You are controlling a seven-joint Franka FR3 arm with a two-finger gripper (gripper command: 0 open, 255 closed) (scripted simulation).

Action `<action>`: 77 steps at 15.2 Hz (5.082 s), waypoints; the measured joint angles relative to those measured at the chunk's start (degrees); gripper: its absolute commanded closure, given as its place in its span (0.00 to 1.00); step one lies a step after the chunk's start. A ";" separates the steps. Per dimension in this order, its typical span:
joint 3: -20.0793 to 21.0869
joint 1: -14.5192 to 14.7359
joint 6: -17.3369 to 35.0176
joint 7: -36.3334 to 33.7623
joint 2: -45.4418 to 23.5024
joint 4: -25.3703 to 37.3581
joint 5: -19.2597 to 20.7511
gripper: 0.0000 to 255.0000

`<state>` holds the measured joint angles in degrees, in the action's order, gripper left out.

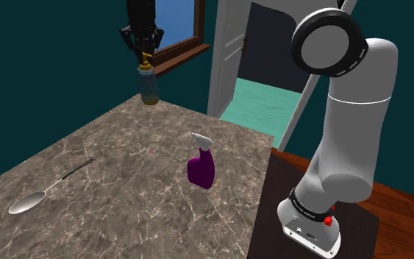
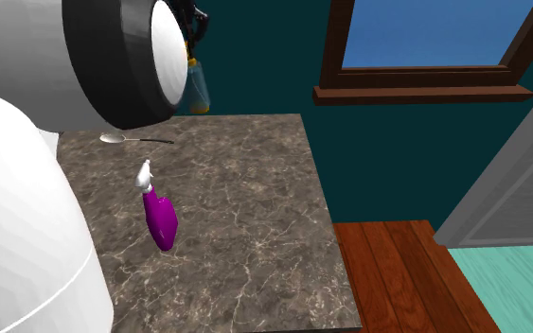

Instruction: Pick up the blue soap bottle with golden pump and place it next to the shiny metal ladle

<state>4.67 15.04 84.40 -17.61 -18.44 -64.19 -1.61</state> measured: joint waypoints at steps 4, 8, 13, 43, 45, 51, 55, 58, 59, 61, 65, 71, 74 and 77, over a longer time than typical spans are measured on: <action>1.55 4.09 -1.88 -5.26 -4.17 6.27 1.11 1.00; 2.52 8.18 -5.27 -9.62 -10.44 16.13 2.40 1.00; 2.89 10.05 -3.63 -11.74 -11.97 16.02 2.81 1.00; 2.86 8.51 24.17 -10.97 -4.54 -19.20 1.88 1.00; 2.83 8.46 25.56 -10.91 -4.73 -20.41 1.90 1.00; 2.76 8.43 29.74 -10.81 -5.58 -23.76 1.98 1.00; 2.73 8.46 32.37 -10.82 -6.17 -25.82 2.05 1.00; 2.71 8.45 32.76 -10.80 -6.33 -25.95 2.07 1.00; 2.72 8.45 32.81 -10.80 -6.32 -25.98 2.07 1.00; 2.72 8.46 32.84 -10.80 -6.33 -25.98 2.07 0.00; 2.72 8.45 32.84 -10.80 -6.33 -26.07 2.07 0.00; 2.78 8.25 27.89 -10.64 -4.33 -23.06 1.82 0.00; 2.78 8.25 26.67 -10.63 -4.32 -21.86 1.82 0.00; 2.79 8.25 26.54 -10.65 -4.30 -21.78 1.82 0.00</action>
<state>7.46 23.29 110.94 -28.26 -22.75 -85.96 0.21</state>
